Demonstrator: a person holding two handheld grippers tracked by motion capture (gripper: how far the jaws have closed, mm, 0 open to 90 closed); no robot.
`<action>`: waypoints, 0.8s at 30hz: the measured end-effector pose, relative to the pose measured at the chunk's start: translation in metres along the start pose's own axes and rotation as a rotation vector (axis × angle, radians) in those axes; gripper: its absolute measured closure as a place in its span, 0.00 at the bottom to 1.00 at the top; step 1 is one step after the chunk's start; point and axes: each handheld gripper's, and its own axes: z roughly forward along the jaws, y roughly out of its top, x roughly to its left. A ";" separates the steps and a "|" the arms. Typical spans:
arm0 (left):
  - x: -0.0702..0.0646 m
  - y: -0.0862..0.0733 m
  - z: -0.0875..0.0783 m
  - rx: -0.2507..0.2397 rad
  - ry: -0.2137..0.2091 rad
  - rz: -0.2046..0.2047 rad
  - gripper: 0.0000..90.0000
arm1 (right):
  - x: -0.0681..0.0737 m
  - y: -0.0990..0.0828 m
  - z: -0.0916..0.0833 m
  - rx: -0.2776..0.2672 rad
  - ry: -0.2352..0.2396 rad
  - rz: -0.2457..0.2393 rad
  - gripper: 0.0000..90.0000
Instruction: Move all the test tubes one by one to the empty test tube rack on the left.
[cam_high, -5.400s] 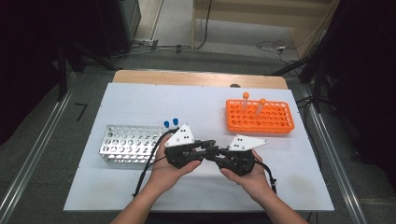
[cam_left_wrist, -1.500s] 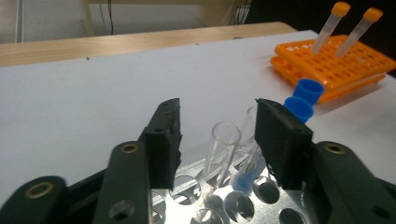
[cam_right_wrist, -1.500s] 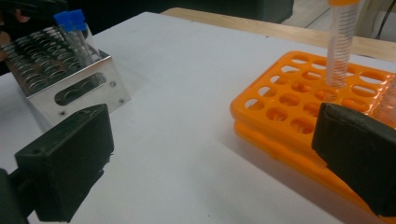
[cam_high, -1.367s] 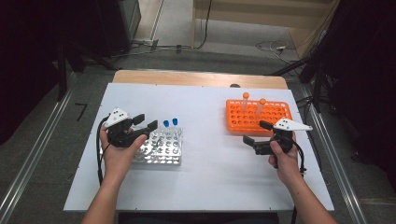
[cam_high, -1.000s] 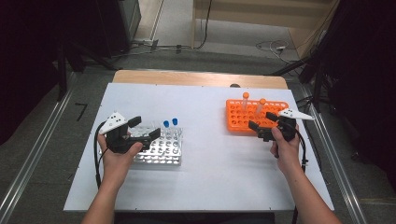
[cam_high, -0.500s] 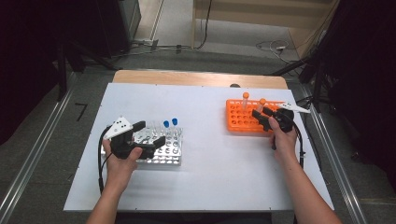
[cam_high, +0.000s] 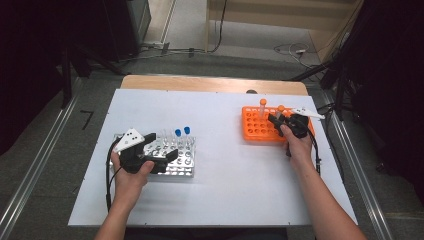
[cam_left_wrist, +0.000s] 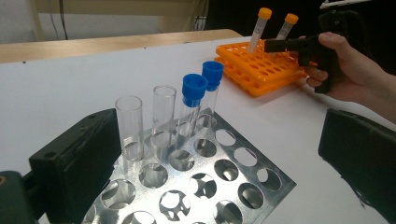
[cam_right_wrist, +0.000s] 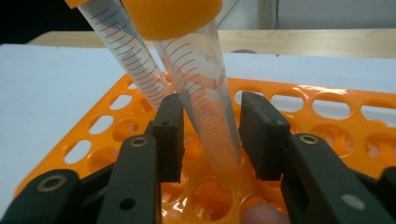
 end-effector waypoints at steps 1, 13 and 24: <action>0.000 0.000 0.000 0.000 -0.001 -0.001 0.00 | 0.000 0.000 0.000 -0.001 -0.010 -0.004 0.71; -0.002 0.003 -0.001 -0.007 -0.008 0.002 0.00 | -0.001 0.001 -0.006 -0.034 -0.040 -0.028 0.79; -0.006 0.007 0.006 -0.005 -0.032 0.016 0.00 | 0.003 0.010 -0.024 -0.081 -0.022 -0.045 0.79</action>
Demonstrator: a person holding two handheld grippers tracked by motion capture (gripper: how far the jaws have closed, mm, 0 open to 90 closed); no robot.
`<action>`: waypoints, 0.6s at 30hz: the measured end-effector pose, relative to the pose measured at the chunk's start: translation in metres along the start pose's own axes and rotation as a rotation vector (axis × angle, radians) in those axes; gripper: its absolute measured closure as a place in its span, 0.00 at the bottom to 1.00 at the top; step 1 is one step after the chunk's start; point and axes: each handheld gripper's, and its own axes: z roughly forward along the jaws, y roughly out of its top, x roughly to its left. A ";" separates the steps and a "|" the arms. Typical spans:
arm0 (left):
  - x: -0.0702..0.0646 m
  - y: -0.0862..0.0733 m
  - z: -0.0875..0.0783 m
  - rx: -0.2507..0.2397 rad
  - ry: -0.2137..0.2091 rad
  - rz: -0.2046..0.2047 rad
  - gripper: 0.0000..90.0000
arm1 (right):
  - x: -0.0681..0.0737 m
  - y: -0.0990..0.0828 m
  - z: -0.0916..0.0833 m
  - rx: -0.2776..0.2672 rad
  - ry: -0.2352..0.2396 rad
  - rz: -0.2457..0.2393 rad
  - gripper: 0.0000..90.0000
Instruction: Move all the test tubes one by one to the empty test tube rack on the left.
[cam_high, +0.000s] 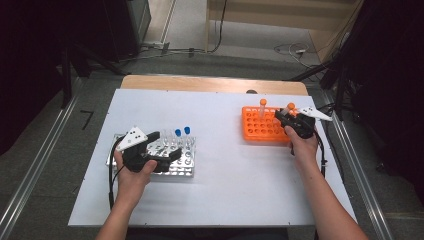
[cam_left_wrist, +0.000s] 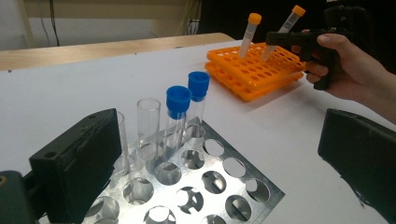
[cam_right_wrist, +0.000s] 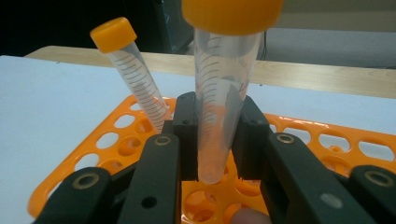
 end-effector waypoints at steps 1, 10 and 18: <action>-0.001 0.000 0.001 -0.003 -0.004 0.002 0.00 | 0.001 0.001 -0.002 0.000 0.008 -0.002 0.79; -0.008 0.009 0.013 -0.008 -0.045 0.023 0.00 | 0.009 -0.002 -0.020 0.013 0.043 -0.031 0.79; -0.017 0.016 0.029 0.001 -0.090 0.045 0.00 | 0.014 -0.010 -0.041 0.025 0.057 -0.037 0.79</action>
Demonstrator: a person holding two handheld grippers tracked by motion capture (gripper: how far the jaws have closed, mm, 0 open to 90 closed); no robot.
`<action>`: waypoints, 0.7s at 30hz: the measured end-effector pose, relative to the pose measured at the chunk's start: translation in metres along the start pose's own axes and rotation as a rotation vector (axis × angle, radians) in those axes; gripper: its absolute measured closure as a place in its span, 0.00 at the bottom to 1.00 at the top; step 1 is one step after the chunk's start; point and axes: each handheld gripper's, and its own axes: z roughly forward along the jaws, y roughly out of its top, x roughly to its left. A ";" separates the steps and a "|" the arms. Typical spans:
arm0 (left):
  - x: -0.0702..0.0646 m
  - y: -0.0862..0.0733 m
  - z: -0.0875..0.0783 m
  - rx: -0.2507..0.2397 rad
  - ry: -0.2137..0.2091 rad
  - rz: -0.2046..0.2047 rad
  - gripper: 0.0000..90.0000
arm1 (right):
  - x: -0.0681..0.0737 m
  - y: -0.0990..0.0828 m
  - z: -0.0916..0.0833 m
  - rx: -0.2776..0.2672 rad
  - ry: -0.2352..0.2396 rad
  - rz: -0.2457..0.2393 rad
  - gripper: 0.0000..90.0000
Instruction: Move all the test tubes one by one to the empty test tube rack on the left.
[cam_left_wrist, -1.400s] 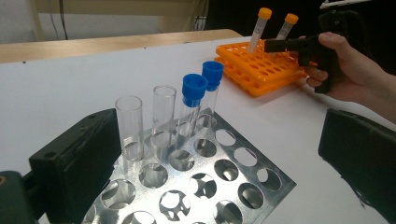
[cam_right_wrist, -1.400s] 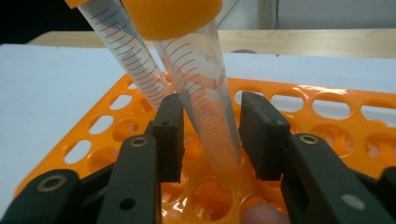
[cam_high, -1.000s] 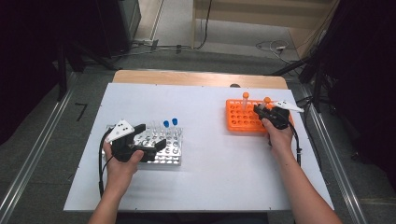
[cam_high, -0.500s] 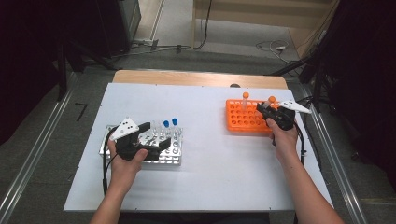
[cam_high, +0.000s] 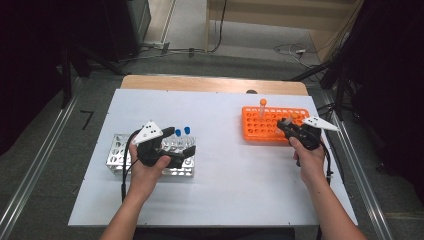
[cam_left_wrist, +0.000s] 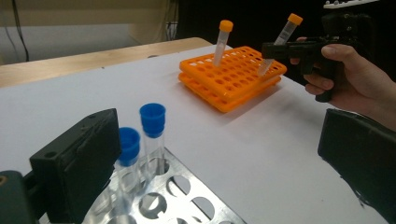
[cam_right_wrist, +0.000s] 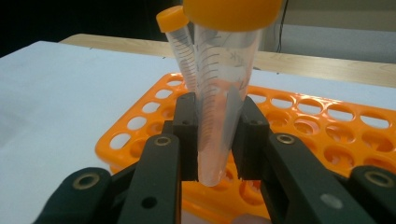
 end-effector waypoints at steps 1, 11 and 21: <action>-0.001 0.000 0.001 -0.001 -0.003 0.003 0.00 | 0.001 -0.001 -0.002 0.001 0.003 -0.004 0.79; -0.009 0.010 0.014 -0.009 -0.046 0.024 0.00 | 0.020 -0.007 -0.017 0.023 0.065 -0.016 0.79; -0.021 0.019 0.030 -0.006 -0.094 0.054 0.00 | 0.048 -0.014 -0.029 0.044 0.134 -0.048 0.79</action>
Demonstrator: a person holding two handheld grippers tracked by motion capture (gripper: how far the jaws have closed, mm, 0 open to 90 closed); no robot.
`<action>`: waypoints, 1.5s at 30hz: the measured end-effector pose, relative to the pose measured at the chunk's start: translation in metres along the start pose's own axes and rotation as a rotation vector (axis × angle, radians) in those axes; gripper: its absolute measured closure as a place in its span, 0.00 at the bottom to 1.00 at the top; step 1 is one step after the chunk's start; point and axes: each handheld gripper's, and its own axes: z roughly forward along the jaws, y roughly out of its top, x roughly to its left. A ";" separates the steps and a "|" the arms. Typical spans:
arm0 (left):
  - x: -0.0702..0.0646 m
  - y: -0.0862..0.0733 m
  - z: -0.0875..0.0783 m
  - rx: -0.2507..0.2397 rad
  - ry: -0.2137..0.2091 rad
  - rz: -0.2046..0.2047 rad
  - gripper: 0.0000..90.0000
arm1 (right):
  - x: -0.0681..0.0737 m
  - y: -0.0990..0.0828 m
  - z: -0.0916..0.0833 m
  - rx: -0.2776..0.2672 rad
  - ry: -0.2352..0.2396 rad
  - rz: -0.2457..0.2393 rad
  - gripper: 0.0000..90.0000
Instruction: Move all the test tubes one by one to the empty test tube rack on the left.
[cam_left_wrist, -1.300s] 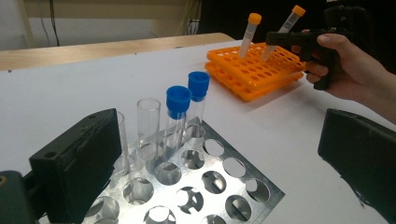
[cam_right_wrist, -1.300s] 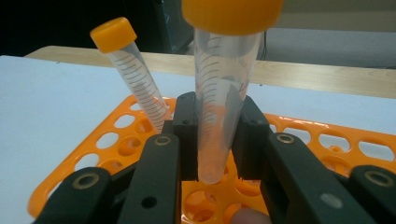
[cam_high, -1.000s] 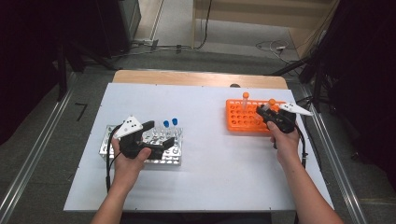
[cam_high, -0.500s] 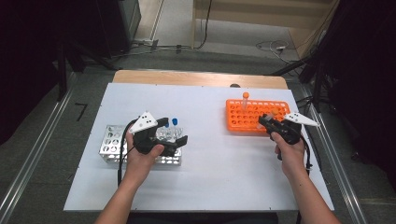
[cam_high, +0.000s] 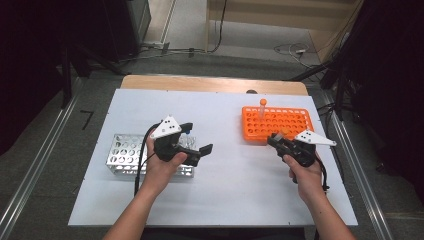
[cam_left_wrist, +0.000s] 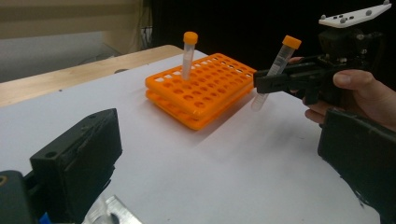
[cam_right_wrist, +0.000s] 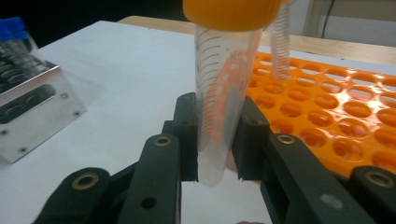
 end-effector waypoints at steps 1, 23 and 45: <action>-0.001 0.001 0.001 0.002 -0.005 0.002 0.00 | 0.004 0.000 -0.001 0.000 0.008 -0.010 0.79; -0.034 0.003 0.035 0.045 -0.142 0.048 0.35 | 0.059 0.004 0.003 0.024 0.154 -0.093 0.79; -0.051 -0.005 0.046 0.059 -0.210 0.097 0.74 | 0.112 0.009 0.024 0.082 0.275 -0.177 0.79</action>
